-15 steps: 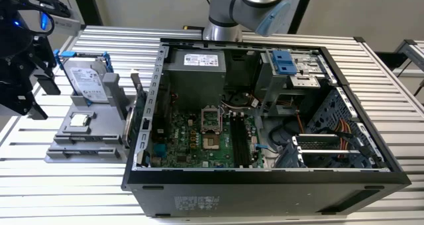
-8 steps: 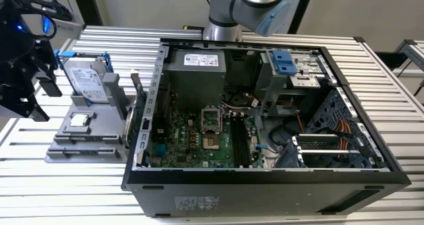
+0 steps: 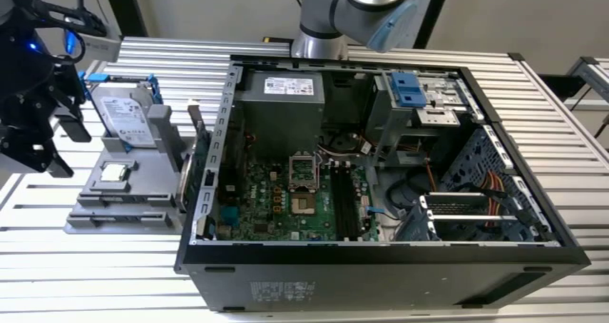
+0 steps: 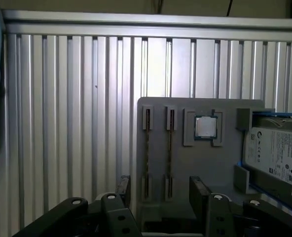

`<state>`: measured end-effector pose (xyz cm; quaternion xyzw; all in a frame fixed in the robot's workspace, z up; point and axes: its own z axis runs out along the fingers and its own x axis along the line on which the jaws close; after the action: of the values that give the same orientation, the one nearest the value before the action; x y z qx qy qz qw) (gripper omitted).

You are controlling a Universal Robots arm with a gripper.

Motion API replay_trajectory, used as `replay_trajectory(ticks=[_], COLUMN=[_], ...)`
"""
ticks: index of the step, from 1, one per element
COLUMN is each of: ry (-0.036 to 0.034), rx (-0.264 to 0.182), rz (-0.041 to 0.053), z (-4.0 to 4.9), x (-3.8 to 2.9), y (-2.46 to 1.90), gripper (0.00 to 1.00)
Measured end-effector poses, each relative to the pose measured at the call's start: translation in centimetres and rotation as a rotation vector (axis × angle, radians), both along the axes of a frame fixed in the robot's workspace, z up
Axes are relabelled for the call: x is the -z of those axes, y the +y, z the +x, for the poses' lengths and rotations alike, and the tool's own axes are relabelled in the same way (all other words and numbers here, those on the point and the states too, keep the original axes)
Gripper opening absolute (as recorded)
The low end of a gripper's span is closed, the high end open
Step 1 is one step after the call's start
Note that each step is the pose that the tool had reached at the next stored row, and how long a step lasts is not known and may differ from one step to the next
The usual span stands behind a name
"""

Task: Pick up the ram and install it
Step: 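Pick up the ram and move it above insertion slot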

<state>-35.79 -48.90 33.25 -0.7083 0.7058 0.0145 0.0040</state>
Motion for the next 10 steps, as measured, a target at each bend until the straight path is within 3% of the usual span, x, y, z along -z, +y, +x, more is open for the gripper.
replay_trajectory(ticks=[10], ry=[-0.0001], rx=[0.0], rz=[0.0001], z=[0.04], x=[0.74], y=[0.0], gripper=[1.0])
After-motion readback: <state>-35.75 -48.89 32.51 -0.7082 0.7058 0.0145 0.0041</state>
